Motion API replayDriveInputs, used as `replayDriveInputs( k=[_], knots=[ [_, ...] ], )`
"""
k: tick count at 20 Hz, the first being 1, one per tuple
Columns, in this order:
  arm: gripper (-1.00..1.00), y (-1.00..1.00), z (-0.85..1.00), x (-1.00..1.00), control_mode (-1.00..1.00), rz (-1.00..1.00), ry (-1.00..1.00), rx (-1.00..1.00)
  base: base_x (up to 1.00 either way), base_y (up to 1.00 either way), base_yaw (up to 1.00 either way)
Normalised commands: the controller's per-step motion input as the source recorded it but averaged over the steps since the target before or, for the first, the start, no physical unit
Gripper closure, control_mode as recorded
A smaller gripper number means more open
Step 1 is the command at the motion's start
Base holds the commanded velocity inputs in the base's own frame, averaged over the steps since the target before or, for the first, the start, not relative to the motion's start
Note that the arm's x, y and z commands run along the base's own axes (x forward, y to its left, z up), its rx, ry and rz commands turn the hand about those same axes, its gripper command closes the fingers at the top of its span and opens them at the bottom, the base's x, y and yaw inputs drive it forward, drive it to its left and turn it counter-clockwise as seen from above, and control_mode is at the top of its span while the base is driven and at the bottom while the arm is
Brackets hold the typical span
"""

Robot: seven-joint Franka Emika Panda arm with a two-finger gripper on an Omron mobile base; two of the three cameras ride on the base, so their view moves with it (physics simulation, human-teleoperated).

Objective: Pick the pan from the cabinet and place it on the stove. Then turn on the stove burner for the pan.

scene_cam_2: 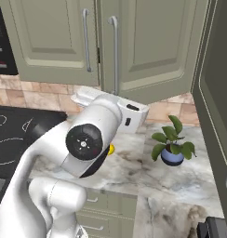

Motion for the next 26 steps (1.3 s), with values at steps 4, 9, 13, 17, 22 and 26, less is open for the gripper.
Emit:
replayDriveInputs(
  k=[4, 9, 13, 17, 22, 26],
  knots=[
    [-1.00, 0.12, 0.04, -0.37, -1.00, -0.07, 0.00, 0.00, 0.00, 0.00, 0.00],
    [-1.00, 0.28, 0.06, -0.41, -1.00, -0.06, 0.00, -0.06, 0.00, 0.00, 0.00],
    [-1.00, 0.55, 0.03, -0.30, -1.00, -0.03, 0.00, -0.17, 0.00, 0.00, 0.00],
    [-1.00, 0.62, 0.03, -0.24, -1.00, -0.04, 0.00, -0.25, 0.00, 0.00, 0.00],
    [-1.00, 0.49, -0.01, -0.05, -1.00, -0.09, 0.04, -0.29, 0.00, 0.00, 0.00],
    [-1.00, 0.47, -0.21, 0.26, -1.00, -0.19, 0.27, -0.36, 0.00, 0.00, 0.00]
  ],
)
